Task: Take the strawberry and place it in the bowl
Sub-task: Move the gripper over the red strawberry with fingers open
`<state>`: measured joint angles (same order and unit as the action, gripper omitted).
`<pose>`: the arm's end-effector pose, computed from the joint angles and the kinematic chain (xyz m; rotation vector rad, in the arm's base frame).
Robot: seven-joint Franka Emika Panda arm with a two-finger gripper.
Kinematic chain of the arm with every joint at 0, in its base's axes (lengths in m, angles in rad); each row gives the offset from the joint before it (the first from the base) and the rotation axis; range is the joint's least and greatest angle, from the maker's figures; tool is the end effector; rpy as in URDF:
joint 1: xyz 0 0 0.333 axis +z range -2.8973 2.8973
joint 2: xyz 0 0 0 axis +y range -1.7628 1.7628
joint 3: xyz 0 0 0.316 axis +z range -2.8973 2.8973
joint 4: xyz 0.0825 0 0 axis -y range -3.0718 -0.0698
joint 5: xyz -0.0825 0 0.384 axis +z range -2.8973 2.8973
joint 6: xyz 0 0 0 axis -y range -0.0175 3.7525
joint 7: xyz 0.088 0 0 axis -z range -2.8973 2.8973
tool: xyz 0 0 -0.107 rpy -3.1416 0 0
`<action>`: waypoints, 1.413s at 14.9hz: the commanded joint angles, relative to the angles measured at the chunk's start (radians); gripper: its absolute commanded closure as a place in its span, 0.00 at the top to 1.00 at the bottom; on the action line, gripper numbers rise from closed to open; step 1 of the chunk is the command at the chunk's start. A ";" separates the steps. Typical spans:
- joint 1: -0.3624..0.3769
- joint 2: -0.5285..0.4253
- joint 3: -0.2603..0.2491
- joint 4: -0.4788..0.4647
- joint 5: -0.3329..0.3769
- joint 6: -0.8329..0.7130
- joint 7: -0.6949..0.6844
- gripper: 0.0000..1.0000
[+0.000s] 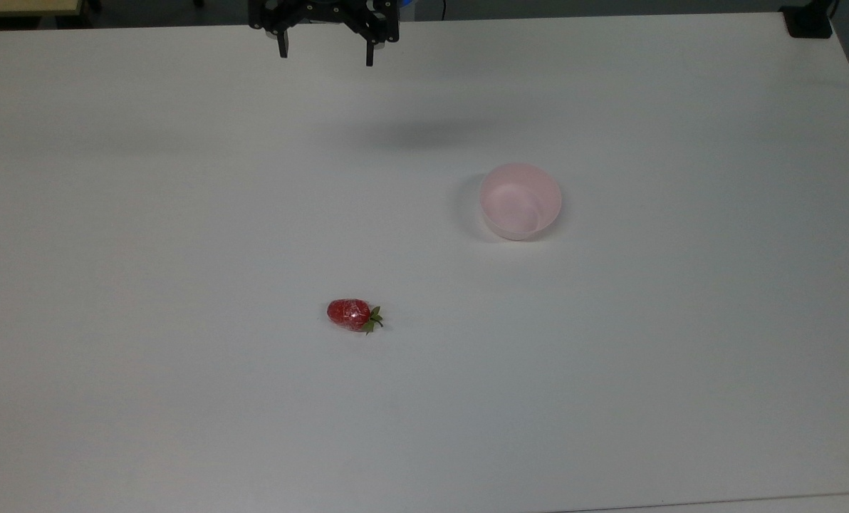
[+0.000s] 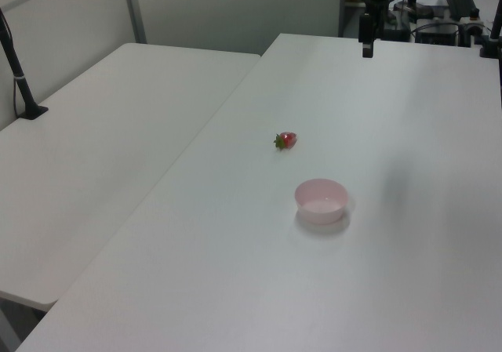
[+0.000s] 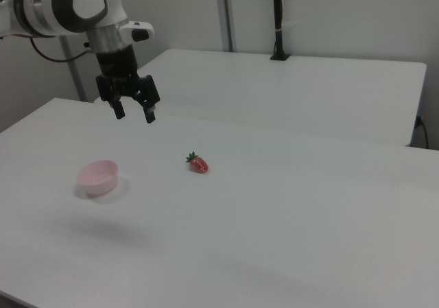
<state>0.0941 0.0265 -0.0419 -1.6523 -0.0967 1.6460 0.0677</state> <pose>0.5657 0.0202 0.5780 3.0421 -0.0101 -0.0409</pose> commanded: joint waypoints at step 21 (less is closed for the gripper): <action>0.012 0.297 -0.004 0.133 0.057 0.418 0.006 1.00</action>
<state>0.0945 0.2169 -0.0419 -1.5990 -0.0584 1.9860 0.0675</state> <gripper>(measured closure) 0.000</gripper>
